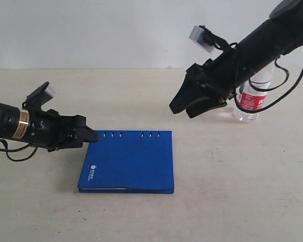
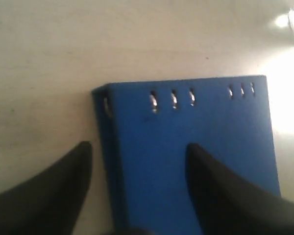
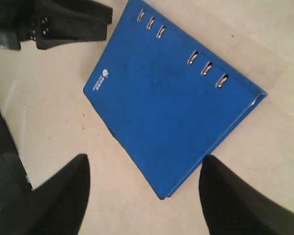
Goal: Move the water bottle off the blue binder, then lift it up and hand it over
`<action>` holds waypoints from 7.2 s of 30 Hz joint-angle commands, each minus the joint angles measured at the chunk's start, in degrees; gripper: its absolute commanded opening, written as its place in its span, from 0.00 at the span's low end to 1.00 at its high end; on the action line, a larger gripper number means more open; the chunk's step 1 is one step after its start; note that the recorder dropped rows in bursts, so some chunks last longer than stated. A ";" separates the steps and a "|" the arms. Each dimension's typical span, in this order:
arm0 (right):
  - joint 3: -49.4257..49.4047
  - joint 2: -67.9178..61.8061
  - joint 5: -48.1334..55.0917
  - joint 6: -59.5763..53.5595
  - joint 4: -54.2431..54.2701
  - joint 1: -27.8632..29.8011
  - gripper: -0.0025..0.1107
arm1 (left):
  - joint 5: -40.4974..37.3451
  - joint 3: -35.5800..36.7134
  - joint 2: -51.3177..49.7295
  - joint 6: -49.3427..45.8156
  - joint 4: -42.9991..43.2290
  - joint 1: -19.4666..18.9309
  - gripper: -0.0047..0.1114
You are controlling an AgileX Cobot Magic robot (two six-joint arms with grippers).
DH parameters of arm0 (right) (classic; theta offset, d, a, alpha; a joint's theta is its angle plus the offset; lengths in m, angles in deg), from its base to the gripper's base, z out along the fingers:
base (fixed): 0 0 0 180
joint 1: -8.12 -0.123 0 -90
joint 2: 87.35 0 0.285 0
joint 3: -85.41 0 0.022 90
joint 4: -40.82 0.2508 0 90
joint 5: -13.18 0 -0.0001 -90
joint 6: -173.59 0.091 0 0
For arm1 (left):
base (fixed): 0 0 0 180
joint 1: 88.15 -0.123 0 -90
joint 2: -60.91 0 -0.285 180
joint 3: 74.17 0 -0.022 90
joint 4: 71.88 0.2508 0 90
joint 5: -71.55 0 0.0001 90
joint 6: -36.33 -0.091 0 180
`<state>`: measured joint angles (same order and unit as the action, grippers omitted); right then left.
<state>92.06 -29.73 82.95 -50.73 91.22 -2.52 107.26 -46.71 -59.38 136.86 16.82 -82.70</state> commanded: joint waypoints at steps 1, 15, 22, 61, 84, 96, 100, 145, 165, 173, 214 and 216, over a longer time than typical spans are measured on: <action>0.09 -2.14 0.19 1.17 -1.67 -0.89 0.54 | -0.88 -0.23 0.10 7.04 -0.08 -0.12 0.64; 0.09 -2.77 -1.91 4.11 -4.30 -0.89 0.54 | 10.15 -0.23 -9.61 6.17 -2.41 -0.11 0.61; 0.09 -3.98 -3.57 6.34 -5.98 -0.89 0.53 | 16.17 -1.78 -10.04 0.20 -5.37 -0.25 0.43; 7.75 -4.32 -10.44 -21.46 -15.65 -11.03 0.72 | 34.25 -4.29 -10.04 -23.12 7.46 -0.25 0.08; 7.75 -8.52 0.19 -15.08 -0.41 -11.03 0.13 | 27.88 -4.29 -2.04 -26.05 2.51 -0.25 0.08; 7.75 -6.00 0.19 -19.31 -3.30 -11.03 0.02 | 18.07 -4.29 -2.04 -26.28 -2.44 -0.51 0.31; 7.75 -1.95 0.19 -19.31 -4.76 -11.03 0.02 | 10.44 -4.29 -1.28 -21.04 -3.11 -1.72 0.30; 7.75 33.82 -18.72 23.70 -53.18 -25.89 0.11 | -32.61 18.33 52.92 -63.33 -52.10 -2.83 0.08; -47.14 99.10 -55.34 48.33 -54.34 -25.89 0.02 | -52.07 30.91 103.72 -62.90 -49.34 -2.83 0.08; -74.37 87.31 -84.32 49.60 -50.71 -25.89 0.02 | -54.76 31.77 104.41 -62.90 -54.21 -2.83 0.08; -83.87 114.59 -49.28 33.49 -43.85 0.33 0.02 | -55.32 31.77 104.79 -62.71 -55.08 -2.83 0.08; -83.87 114.59 -49.54 35.55 -44.13 0.33 0.02 | -55.21 31.77 104.79 -62.71 -55.08 -2.83 0.08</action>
<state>8.05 84.51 33.52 -17.01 47.92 -2.55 52.09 -15.19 45.06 74.15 -38.09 -85.44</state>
